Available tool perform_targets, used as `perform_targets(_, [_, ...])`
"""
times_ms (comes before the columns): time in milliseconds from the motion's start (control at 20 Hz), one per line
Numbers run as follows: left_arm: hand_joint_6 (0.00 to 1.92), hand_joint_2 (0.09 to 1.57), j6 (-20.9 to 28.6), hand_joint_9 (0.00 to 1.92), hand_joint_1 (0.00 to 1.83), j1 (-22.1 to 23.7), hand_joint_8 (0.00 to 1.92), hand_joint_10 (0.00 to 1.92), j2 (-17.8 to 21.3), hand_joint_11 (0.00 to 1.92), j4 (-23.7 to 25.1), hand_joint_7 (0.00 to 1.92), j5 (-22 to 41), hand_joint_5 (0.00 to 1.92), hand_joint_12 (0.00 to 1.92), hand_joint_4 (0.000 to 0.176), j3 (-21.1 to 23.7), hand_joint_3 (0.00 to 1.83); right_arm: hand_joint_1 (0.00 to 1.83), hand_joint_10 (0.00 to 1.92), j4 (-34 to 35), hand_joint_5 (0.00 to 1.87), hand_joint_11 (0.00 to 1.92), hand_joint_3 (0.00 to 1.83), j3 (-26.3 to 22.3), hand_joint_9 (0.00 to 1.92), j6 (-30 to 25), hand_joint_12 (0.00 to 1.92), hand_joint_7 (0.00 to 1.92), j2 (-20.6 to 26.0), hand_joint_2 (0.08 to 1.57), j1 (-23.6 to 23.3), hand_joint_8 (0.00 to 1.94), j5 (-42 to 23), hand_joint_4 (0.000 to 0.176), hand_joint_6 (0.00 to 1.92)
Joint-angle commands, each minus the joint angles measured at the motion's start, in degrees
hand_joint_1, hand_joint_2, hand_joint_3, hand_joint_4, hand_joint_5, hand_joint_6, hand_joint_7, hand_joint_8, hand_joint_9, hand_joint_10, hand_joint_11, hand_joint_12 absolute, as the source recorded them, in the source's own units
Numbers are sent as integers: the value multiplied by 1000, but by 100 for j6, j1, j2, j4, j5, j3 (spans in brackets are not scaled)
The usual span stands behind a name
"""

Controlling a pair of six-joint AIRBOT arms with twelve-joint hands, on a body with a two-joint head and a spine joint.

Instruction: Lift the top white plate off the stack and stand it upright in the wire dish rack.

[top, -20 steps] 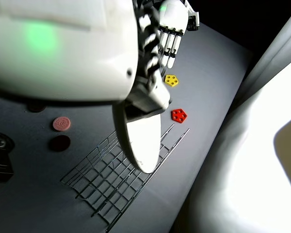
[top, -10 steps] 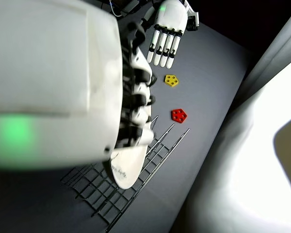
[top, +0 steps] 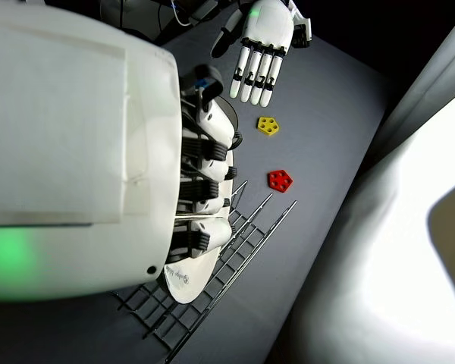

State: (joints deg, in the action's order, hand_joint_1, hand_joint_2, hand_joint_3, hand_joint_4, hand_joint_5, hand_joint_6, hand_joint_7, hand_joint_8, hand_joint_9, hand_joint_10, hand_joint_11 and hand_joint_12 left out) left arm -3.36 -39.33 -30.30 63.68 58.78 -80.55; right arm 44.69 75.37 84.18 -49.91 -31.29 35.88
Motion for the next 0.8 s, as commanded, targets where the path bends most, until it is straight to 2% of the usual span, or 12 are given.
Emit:
perform_targets(0, [0,1033,2,36,356,114,0,1,52,27,-360,24,390,0,113,0,53,3,1500,613,326,969,1028,0,53,1181,-98,1284,1141,65,1037,-92,482,-463,0,937])
perform_targets(150, [0,1030,2,35,364,114,0,4,52,28,-360,15,393,0,119,0,52,0,1500,591,326,969,980,1,137,1189,-242,1344,1155,22,1040,-37,455,-462,0,953])
perform_targets(200, [0,1026,1,47,376,114,4,8,52,38,-360,25,393,0,125,0,51,0,1488,840,326,838,834,0,165,1023,-291,1495,973,4,1113,-28,725,-460,0,1121])
perform_targets(250, [0,1025,1,46,373,114,5,7,52,42,-360,29,397,0,128,0,51,0,1482,944,326,806,768,0,185,957,-317,1570,888,-16,1135,-26,845,-460,0,1189])
perform_targets(400, [0,1031,1,46,351,114,2,3,52,42,-361,29,398,0,131,0,52,2,1481,996,271,792,778,0,172,922,-351,1587,860,-73,1142,-79,902,-439,0,1185])
perform_targets(550, [0,1026,3,43,373,113,3,1,55,58,-361,33,398,1,139,0,52,0,1484,961,172,784,794,0,92,945,-425,1561,896,-83,1133,-157,856,-431,0,1190])
perform_targets(750, [0,1021,3,57,369,113,7,8,89,80,-362,30,400,0,151,0,63,0,1481,1002,-16,774,797,0,-2,915,-623,1566,865,-82,1142,-241,889,-388,0,1212])
